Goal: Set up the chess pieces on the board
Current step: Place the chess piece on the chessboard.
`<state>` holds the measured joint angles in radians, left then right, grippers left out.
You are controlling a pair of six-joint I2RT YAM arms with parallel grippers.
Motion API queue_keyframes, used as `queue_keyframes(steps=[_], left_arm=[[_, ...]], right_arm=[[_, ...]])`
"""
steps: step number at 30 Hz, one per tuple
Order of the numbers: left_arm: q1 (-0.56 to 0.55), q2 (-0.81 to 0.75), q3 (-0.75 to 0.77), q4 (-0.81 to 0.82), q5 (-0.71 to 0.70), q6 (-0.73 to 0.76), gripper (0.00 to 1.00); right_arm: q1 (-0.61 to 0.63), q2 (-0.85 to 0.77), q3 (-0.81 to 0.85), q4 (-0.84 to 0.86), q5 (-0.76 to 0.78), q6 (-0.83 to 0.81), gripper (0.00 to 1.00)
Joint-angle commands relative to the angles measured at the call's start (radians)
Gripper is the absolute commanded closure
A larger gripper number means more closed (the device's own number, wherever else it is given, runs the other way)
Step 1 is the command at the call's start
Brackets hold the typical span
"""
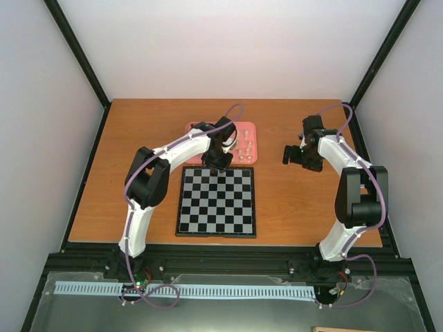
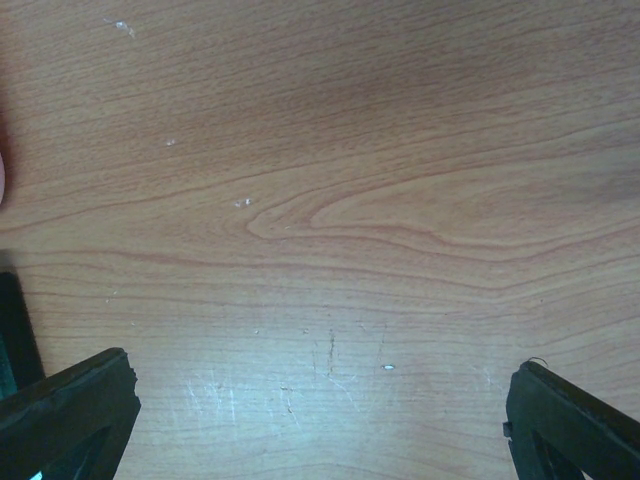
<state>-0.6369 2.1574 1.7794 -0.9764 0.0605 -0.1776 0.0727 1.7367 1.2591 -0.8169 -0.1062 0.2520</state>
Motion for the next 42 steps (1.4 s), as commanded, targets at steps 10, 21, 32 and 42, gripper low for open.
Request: queue_keyframes(steps=[10, 21, 32, 42], left_arm=[[-0.010, 0.030, 0.052, -0.006, 0.019, 0.008, 0.52], [-0.010, 0.035, 0.076, -0.011, 0.021, 0.006, 0.50], [-0.011, 0.031, 0.128, -0.030, 0.028, 0.003, 0.45], [-0.010, 0.022, 0.201, -0.057, -0.014, 0.009, 0.20]], right_arm=[[0.004, -0.019, 0.000, 0.012, -0.005, 0.004, 0.00], [0.004, 0.001, 0.028, 0.009, -0.010, 0.000, 0.00], [0.005, 0.008, 0.038, 0.005, -0.010, -0.003, 0.00], [0.005, 0.006, 0.035, 0.006, -0.009, -0.003, 0.00]])
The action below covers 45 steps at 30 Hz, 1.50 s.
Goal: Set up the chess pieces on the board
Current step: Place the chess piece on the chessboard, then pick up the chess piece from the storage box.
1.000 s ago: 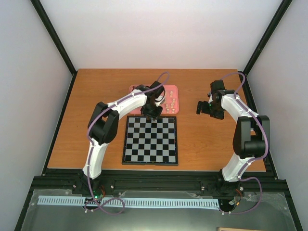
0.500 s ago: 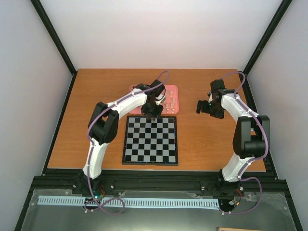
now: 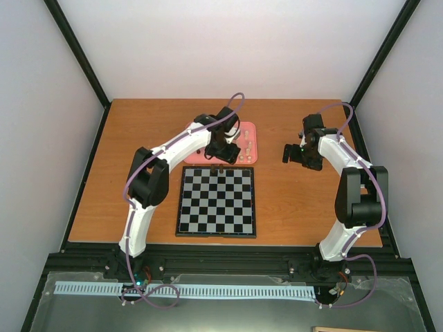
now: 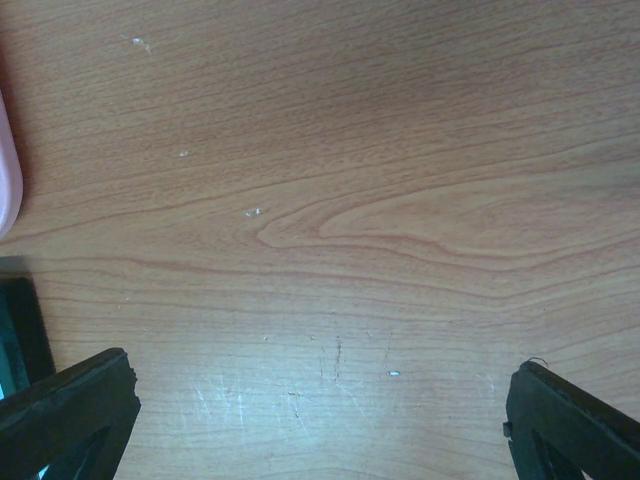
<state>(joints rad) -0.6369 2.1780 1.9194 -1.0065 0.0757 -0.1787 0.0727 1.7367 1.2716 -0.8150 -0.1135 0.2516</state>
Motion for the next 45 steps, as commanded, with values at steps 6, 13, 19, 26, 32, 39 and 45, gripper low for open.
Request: queue_keyframes(steps=[6, 13, 19, 26, 32, 39, 45], left_arm=[[-0.004, -0.012, 0.138, -0.052, -0.096, 0.024, 0.00], [0.083, -0.023, 0.190, -0.070, -0.140, 0.003, 0.00], [0.192, -0.048, 0.183, -0.083, -0.198, -0.002, 0.01], [0.277, -0.043, 0.191, -0.097, -0.223, -0.032, 0.01], [0.312, 0.020, 0.262, -0.098, -0.214, -0.030, 0.00], [0.316, 0.121, 0.398, -0.100, -0.180, -0.019, 0.06], [0.316, 0.161, 0.412, -0.058, -0.198, -0.030, 0.13]], right_arm=[[0.004, 0.011, 0.051, -0.012, 0.003, -0.006, 0.00], [0.004, 0.024, 0.090, -0.030, 0.009, -0.007, 0.00], [0.004, 0.032, 0.115, -0.040, 0.008, -0.002, 0.00], [0.004, 0.049, 0.131, -0.059, 0.012, -0.001, 0.00], [0.004, 0.061, 0.143, -0.067, 0.025, 0.006, 0.00], [0.004, 0.099, 0.200, -0.093, 0.038, 0.029, 0.00], [0.004, 0.096, 0.203, -0.083, 0.047, 0.053, 0.00]])
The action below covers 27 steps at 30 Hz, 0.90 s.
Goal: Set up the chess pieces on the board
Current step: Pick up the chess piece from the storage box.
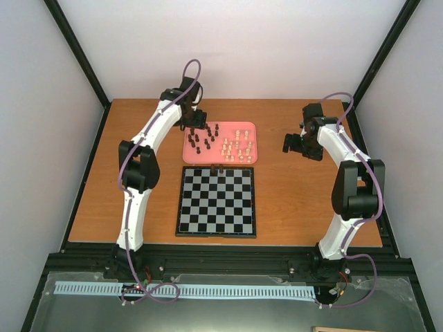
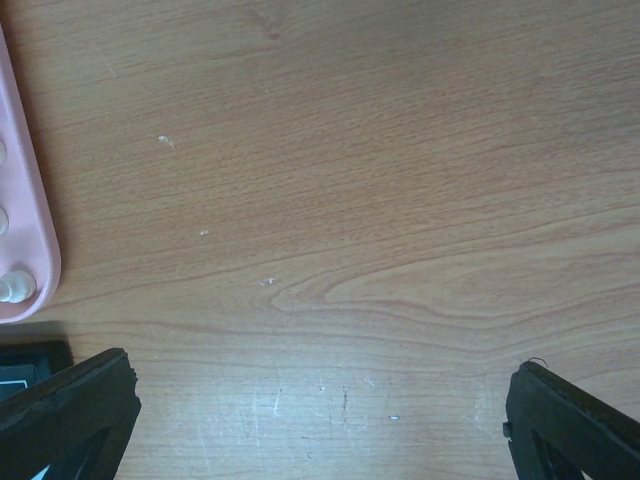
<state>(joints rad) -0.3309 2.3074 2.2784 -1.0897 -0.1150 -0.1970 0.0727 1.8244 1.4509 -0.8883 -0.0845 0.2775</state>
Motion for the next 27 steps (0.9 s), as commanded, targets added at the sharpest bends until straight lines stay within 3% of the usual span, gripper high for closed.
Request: queue_keyframes(steps=[1, 7, 13, 21, 27], left_arm=[[0.010, 0.039, 0.054, 0.024, -0.016, -0.018, 0.14], [0.010, 0.036, 0.013, 0.040, -0.026, -0.042, 0.25], [0.010, -0.072, -0.141, 0.096, -0.013, -0.051, 0.42], [0.007, -0.247, -0.431, 0.188, 0.080, -0.092, 0.43], [-0.017, -0.257, -0.498, 0.216, 0.090, -0.098, 0.45]], right_arm=[[0.004, 0.009, 0.024, -0.012, 0.019, 0.027, 0.00], [0.004, 0.018, 0.024, -0.021, 0.023, 0.032, 0.01], [0.004, 0.022, -0.002, -0.016, 0.020, 0.034, 0.00], [0.004, 0.032, -0.033, -0.012, 0.030, 0.023, 0.01], [0.004, 0.053, -0.019, -0.014, 0.025, 0.024, 0.01]])
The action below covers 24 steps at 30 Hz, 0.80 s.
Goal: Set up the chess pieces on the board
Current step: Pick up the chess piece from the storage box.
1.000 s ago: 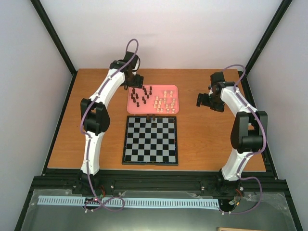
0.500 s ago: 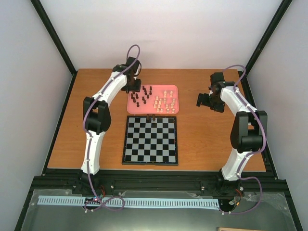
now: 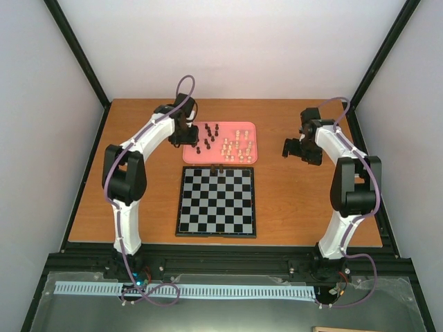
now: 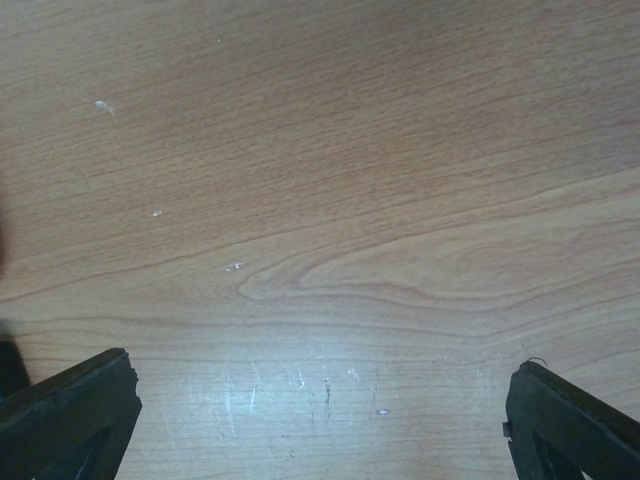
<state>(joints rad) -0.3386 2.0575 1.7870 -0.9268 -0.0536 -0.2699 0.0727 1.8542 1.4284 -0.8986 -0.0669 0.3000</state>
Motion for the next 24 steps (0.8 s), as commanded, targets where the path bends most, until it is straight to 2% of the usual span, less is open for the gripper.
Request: queue_keyframes(steps=[1, 5, 13, 24], left_arm=[[-0.010, 0.001, -0.001, 0.059, 0.034, -0.031, 0.46], [-0.010, 0.058, 0.062, 0.073, 0.032, -0.037, 0.48], [-0.009, 0.203, 0.248, -0.025, -0.008, -0.053, 0.55], [-0.009, 0.253, 0.251, -0.056, -0.042, -0.074, 0.59]], right_arm=[[0.004, 0.025, 0.007, -0.004, 0.006, 0.002, 0.01], [0.004, 0.032, 0.018, -0.009, 0.010, -0.001, 0.01], [0.004, 0.046, 0.044, -0.020, 0.001, -0.004, 0.00], [0.004, 0.057, 0.052, -0.021, -0.001, -0.012, 0.00]])
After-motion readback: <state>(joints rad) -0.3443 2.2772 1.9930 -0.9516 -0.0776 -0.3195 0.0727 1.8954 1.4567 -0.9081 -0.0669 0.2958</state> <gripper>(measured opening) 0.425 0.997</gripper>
